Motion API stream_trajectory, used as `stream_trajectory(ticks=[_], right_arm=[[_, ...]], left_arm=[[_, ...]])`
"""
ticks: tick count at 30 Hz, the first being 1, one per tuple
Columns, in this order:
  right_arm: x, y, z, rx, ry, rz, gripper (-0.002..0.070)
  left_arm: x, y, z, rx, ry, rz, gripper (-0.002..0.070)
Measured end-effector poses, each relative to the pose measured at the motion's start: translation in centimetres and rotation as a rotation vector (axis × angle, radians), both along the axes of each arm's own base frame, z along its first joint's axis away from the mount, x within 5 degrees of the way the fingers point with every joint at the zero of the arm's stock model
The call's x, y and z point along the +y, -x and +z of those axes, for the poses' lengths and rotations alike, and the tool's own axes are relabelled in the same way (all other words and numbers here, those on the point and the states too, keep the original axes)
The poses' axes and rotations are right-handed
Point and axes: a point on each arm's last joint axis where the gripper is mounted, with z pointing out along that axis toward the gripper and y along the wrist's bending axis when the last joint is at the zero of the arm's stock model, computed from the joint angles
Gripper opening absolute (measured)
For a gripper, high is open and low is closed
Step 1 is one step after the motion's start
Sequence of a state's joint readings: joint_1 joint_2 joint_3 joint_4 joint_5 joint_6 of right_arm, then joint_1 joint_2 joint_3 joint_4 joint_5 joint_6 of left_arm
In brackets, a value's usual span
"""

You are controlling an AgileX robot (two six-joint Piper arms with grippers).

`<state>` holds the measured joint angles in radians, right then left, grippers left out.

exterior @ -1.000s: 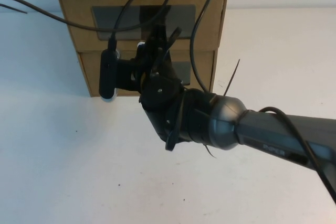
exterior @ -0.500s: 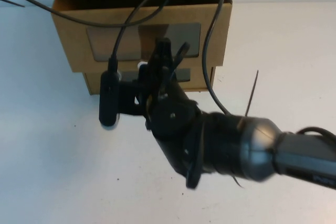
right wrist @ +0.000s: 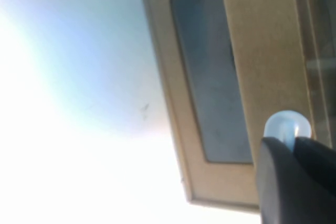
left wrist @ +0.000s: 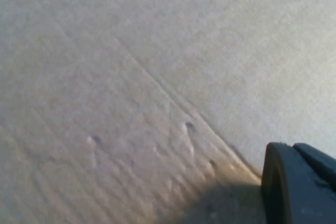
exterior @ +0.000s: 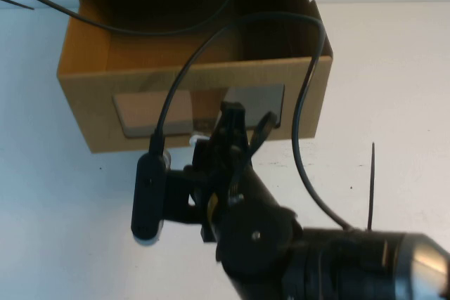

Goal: Open the shoe box
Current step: 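Pull the top drawer of the cardboard box fully open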

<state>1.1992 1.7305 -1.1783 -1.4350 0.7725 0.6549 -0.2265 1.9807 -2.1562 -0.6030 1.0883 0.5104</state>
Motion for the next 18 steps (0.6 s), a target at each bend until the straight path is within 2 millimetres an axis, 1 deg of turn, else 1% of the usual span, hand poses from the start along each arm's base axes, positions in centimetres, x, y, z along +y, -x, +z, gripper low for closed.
stream_trajectory(ticks=[6,10,13,18], right_arm=[[0.1,2.6,0.3,0.053,-0.024,-0.02,0.0007],[-0.1,3.8,0.6,0.095,-0.047,-0.039,0.0007],[-0.1,4.4,0.8,0.114,-0.058,-0.049,0.0007],[-0.2,4.4,0.8,0.118,-0.06,-0.051,0.0007]], left_arm=[[0.0,0.0,0.0,0.0,-0.002,-0.001,-0.0005],[0.0,0.0,0.0,0.0,-0.002,-0.001,-0.0005],[0.0,0.0,0.0,-0.001,-0.004,0.0,-0.0005],[0.0,0.1,0.1,-0.002,-0.003,0.0,-0.0005]])
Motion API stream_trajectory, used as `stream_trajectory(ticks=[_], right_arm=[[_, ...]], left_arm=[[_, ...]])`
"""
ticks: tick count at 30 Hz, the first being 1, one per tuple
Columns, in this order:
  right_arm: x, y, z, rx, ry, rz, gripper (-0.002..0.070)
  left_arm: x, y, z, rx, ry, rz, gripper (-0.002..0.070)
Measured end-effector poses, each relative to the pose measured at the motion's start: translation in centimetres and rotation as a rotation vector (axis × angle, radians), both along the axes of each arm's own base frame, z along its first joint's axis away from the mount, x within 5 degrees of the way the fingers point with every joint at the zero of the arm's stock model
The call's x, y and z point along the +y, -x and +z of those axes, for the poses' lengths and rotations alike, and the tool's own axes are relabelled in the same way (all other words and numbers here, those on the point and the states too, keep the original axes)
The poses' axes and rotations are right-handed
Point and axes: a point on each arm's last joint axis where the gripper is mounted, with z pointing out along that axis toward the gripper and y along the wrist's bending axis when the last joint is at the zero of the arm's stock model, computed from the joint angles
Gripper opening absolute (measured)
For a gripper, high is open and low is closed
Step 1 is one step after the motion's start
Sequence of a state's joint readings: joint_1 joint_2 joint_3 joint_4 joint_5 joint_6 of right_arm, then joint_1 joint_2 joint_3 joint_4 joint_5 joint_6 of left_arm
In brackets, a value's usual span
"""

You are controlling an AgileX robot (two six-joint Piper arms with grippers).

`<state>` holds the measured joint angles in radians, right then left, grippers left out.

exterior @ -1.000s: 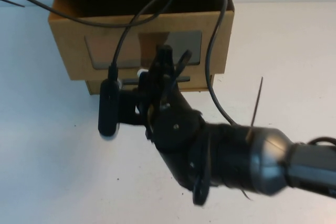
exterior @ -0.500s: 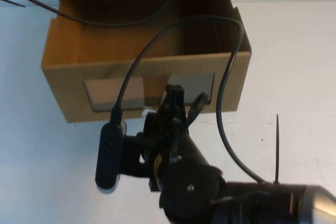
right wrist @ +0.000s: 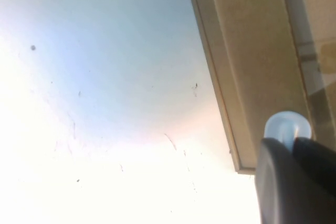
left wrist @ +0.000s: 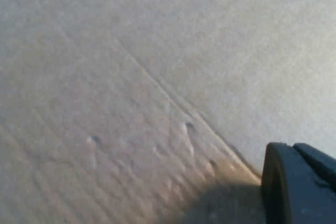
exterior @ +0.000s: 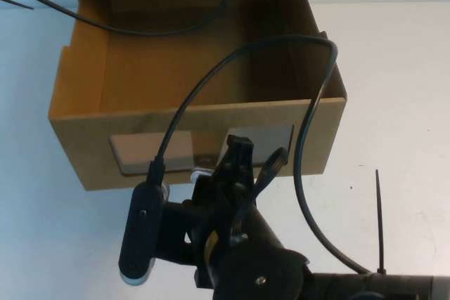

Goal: Open the shoe box
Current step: 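Pull the top drawer of the cardboard box fully open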

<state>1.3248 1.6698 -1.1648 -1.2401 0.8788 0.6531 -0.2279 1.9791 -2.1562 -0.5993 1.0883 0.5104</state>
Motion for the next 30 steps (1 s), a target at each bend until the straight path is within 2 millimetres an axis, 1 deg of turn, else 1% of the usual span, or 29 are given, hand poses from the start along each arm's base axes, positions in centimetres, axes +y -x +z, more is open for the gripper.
stream_trajectory(ticks=[2,4,7,11,13,15,18,22,24,26,30], right_arm=[[0.0,0.0,0.0,0.003,-0.001,-0.002,0.0011],[0.0,0.0,-0.1,0.007,-0.002,-0.003,0.0032],[-0.1,0.1,-0.2,0.019,-0.002,-0.007,0.0102],[-0.2,0.2,-0.4,0.044,-0.005,-0.027,0.0223],[-0.2,0.4,-0.5,0.066,-0.008,-0.039,0.0254],[-0.3,0.8,-0.4,0.082,-0.014,-0.046,0.0267],[-0.4,2.2,0.3,0.093,-0.029,-0.037,0.0272],[-0.9,4.4,2.0,0.089,-0.06,-0.015,0.0253],[-1.6,5.2,3.1,0.083,-0.078,-0.022,0.0228],[-2.7,5.6,4.3,0.074,-0.093,-0.051,0.0193],[-5.0,5.5,6.9,0.055,-0.141,-0.132,0.0109]], left_arm=[[0.0,0.0,0.0,0.0,0.0,0.0,-0.0005],[0.0,0.0,0.0,0.0,0.0,0.0,-0.0005],[0.0,0.0,0.0,0.003,0.0,0.0,-0.0005],[0.0,0.0,0.0,0.008,0.0,-0.001,-0.0005],[0.0,0.0,0.0,0.008,0.0,-0.001,-0.0006],[0.0,0.1,0.0,0.009,0.006,-0.003,-0.0006],[-0.1,0.3,0.5,0.006,0.007,-0.014,-0.0005],[0.0,0.9,1.7,0.01,-0.013,-0.042,-0.0005],[0.1,1.2,2.6,0.002,-0.016,-0.049,-0.0005],[0.2,1.7,4.1,-0.031,-0.003,-0.049,-0.0005],[0.5,2.7,7.0,-0.109,0.034,-0.03,-0.0005]])
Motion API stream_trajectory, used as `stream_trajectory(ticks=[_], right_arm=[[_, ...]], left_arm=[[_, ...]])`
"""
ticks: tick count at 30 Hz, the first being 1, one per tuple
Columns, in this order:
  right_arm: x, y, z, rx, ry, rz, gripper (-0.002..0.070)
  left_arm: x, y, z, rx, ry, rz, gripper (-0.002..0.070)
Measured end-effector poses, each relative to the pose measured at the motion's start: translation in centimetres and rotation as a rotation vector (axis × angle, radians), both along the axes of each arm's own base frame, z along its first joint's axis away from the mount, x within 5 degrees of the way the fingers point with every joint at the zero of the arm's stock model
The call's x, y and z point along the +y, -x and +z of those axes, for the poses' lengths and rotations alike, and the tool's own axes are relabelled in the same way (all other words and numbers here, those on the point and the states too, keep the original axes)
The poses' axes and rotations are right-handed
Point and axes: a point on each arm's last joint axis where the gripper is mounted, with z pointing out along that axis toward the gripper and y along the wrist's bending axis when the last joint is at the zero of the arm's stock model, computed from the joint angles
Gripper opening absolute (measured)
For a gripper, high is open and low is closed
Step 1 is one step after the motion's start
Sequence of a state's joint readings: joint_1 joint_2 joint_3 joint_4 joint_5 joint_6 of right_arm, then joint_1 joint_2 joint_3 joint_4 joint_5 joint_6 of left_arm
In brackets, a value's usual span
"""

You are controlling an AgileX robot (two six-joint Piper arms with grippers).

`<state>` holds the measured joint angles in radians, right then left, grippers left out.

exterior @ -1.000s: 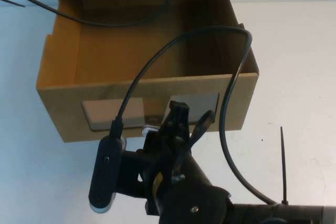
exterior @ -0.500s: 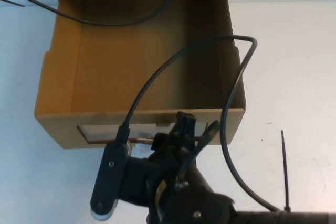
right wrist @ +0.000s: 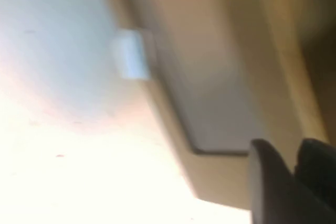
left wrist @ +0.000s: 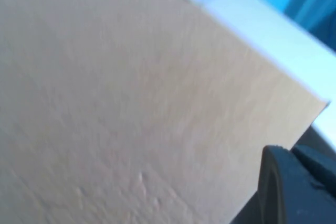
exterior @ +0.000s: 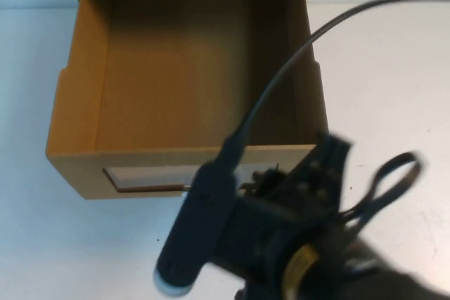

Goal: Open the shoe box
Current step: 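Pull the top drawer of the cardboard box fully open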

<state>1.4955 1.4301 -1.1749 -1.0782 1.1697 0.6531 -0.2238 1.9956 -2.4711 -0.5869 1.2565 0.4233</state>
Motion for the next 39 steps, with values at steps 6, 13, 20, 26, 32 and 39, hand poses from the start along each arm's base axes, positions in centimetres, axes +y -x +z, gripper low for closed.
stream_trajectory(ticks=[6,13,20,26,32,39], right_arm=[[-3.3,-0.2,5.7,-0.018,-0.194,-0.048,0.0001],[-9.7,-4.7,10.0,-0.035,-0.283,-0.265,-0.001],[-17.7,-8.9,11.0,-0.005,-0.387,-0.516,-0.0012],[-23.3,-10.0,11.0,0.07,-0.513,-0.637,-0.0012],[-25.8,-10.9,9.1,0.152,-0.639,-0.64,-0.0013],[-25.8,-8.6,5.5,0.136,-0.807,-0.549,-0.0013]], left_arm=[[0.7,2.2,3.0,-0.073,0.018,0.024,-0.0005],[2.4,6.1,6.7,-0.162,-0.015,0.106,-0.0005],[4.1,10.9,7.9,-0.169,-0.088,0.165,-0.0005],[6.4,14.8,5.4,-0.127,-0.212,0.274,-0.0005],[8.7,20.8,2.2,-0.238,-0.179,0.393,-0.0005],[11.0,27.5,-4.1,-0.442,-0.1,0.504,-0.0005]])
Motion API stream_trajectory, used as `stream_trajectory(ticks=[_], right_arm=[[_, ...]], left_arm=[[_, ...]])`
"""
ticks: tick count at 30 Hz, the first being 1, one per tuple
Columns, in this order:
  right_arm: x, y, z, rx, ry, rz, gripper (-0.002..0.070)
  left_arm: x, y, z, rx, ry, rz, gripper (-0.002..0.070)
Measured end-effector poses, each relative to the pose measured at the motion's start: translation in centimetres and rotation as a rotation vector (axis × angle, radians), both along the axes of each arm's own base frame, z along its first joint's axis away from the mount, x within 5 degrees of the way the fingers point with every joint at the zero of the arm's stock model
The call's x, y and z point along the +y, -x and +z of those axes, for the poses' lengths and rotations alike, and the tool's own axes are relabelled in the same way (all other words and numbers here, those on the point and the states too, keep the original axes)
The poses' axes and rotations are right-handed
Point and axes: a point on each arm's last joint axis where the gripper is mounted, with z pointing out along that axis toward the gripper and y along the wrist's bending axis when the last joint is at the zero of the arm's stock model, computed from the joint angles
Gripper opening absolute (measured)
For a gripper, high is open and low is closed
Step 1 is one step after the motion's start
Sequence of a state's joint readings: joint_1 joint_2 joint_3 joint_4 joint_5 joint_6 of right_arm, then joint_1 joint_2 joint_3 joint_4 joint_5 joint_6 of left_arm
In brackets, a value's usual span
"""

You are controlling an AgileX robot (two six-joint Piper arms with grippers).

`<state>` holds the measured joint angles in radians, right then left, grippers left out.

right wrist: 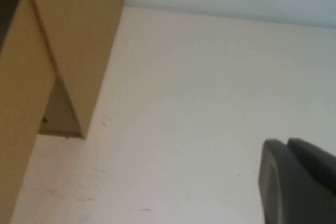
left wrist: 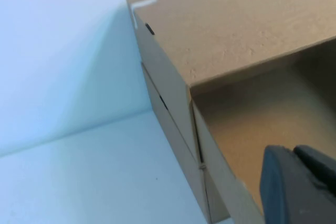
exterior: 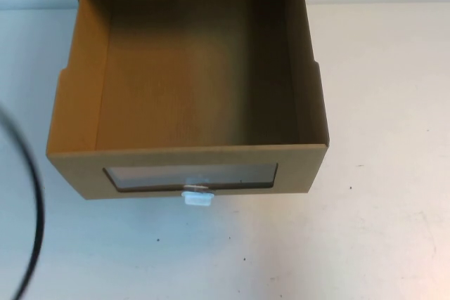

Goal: Open the shoe box
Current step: 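Pull the top drawer of the cardboard box fully open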

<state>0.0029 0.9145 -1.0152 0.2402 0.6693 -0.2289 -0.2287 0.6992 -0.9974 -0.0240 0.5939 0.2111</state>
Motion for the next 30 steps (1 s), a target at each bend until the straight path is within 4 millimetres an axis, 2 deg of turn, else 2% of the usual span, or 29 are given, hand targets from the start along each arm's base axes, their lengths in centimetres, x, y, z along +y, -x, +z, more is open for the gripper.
stream_trajectory(ticks=[3,5,12,14,20,30], right_arm=[[0.2,1.6,-1.7,-0.066,-0.045,0.007,-0.0013],[0.3,2.8,-3.0,-0.103,-0.066,0.008,-0.0013],[0.3,6.2,-7.1,-0.232,-0.099,0.001,-0.0013],[0.2,6.8,-8.1,-0.27,-0.102,-0.013,-0.0013],[0.0,8.3,-8.7,-0.353,-0.098,-0.022,-0.0013],[0.2,8.4,-8.8,-0.342,-0.098,-0.007,-0.0013]], left_arm=[[0.7,2.9,-3.1,-0.078,0.017,0.005,-0.0005],[1.1,4.5,-5.8,-0.104,0.026,0.006,-0.0005],[2.1,8.8,-12.7,-0.238,0.073,0.006,-0.0005],[2.2,9.1,-14.2,-0.244,0.074,0.006,-0.0005],[1.8,8.3,-17.3,-0.127,0.14,0.005,-0.0005],[1.6,6.8,-21.9,-0.091,0.161,0.018,-0.0005]])
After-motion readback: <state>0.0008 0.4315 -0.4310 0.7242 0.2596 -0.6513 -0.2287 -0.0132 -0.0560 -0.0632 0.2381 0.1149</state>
